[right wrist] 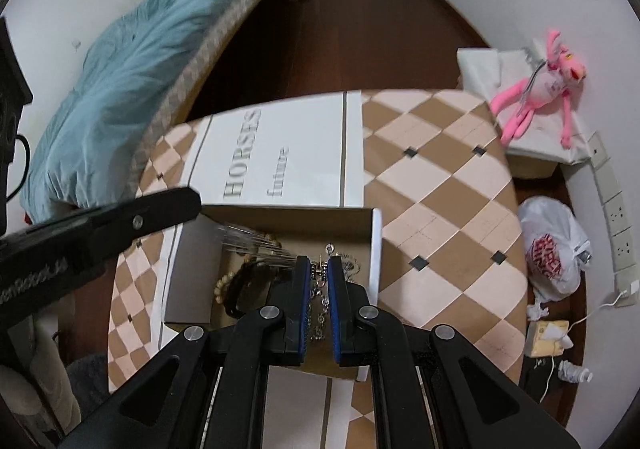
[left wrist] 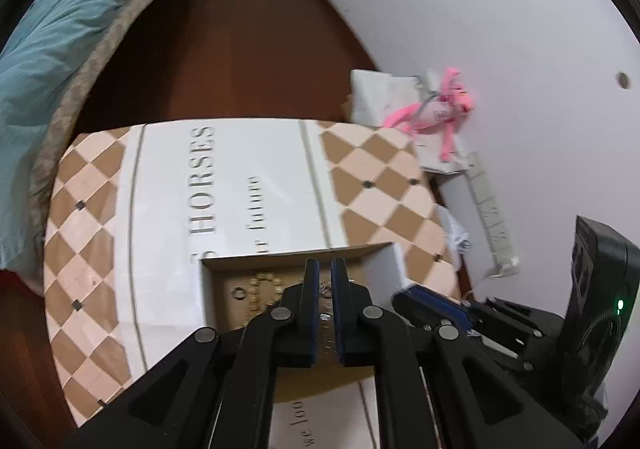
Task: Organize jewelry
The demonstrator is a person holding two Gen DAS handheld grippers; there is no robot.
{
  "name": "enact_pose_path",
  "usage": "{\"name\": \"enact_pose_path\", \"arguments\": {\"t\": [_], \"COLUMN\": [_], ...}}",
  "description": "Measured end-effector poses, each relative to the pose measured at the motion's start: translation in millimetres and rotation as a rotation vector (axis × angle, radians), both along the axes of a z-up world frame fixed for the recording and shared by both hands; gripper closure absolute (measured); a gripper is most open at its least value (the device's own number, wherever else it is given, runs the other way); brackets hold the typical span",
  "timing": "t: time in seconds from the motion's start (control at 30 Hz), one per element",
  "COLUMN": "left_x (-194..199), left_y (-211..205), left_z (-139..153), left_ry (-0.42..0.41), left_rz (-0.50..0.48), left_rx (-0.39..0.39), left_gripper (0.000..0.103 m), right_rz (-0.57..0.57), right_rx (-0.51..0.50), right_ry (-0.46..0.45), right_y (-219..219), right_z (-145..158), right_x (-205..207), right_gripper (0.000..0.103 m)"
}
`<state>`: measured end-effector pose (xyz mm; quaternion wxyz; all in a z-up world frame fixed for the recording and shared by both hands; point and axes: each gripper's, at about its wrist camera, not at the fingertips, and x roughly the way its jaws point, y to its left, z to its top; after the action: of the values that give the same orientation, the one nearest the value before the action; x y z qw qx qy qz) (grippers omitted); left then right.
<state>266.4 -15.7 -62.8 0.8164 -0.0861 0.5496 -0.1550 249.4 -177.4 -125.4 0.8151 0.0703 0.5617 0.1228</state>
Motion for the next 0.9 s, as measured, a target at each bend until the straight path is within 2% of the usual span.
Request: {"name": "enact_pose_path", "arguments": {"t": [0.03, 0.07, 0.1, 0.13, 0.17, 0.23, 0.3, 0.4, 0.43, 0.47, 0.5, 0.53, 0.57, 0.6, 0.77, 0.9], "left_x": [1.7, 2.9, 2.9, 1.2, 0.0, -4.6, -9.2, -20.8, -26.1, -29.3, -34.9, -39.8, -43.3, -48.0, -65.5, -76.1], "left_y": [2.9, 5.3, 8.1, 12.0, 14.7, 22.0, 29.4, 38.6, 41.2, 43.3, 45.4, 46.4, 46.9, 47.1, 42.9, 40.8], "left_z": [-0.9, -1.3, -1.7, -1.2, -1.3, -1.6, -2.6, -6.8, -8.9, -10.9, -13.9, -17.5, -20.3, -23.5, -36.1, -37.2], "left_ry": [0.001, 0.003, -0.001, -0.013, -0.018, -0.034, -0.045, -0.057, -0.063, -0.066, -0.065, -0.061, -0.059, -0.058, -0.041, -0.037], "left_rz": [0.014, 0.029, 0.043, 0.056, 0.064, 0.093, 0.124, 0.160, 0.170, 0.178, 0.190, 0.194, 0.197, 0.200, 0.196, 0.196], "left_rx": [0.010, 0.028, 0.050, 0.072, 0.092, 0.137, 0.164, 0.206, 0.217, 0.228, 0.242, 0.250, 0.255, 0.265, 0.293, 0.302], "left_gripper": [0.095, 0.094, 0.090, 0.084, 0.079, 0.051, 0.039, 0.034, 0.028, 0.025, 0.015, 0.008, 0.007, 0.005, 0.004, 0.003], "right_rz": [-0.003, -0.003, -0.005, -0.007, -0.009, -0.014, -0.021, -0.035, -0.040, -0.041, -0.046, -0.053, -0.057, -0.062, -0.067, -0.084], "right_rx": [-0.003, -0.010, -0.021, -0.024, -0.025, -0.045, -0.068, -0.117, -0.139, -0.152, -0.171, -0.191, -0.205, -0.219, -0.271, -0.282], "right_ry": [0.013, 0.015, 0.013, 0.013, 0.012, 0.003, -0.006, -0.018, -0.024, -0.024, -0.021, -0.018, -0.016, -0.011, 0.004, -0.010], "right_y": [0.0, 0.0, 0.5, 0.1, -0.4, -1.1, -1.3, -3.0, -3.2, -3.2, -3.3, -3.5, -3.9, -4.8, -3.5, -5.0], "right_z": [-2.4, -2.8, -2.3, -1.6, -0.6, 3.5, 7.3, 10.9, 11.5, 11.1, 9.8, 7.8, 5.9, 3.0, -8.1, -4.2], "right_x": [1.6, 2.2, 2.6, 2.0, 1.3, -0.7, -2.5, -8.7, -11.7, -13.3, -16.3, -19.2, -21.8, -25.2, -40.1, -49.0], "right_gripper": [0.089, 0.077, 0.070, 0.057, 0.051, 0.050, 0.050, 0.049, 0.048, 0.040, 0.029, 0.021, 0.013, 0.010, 0.003, 0.003]}}
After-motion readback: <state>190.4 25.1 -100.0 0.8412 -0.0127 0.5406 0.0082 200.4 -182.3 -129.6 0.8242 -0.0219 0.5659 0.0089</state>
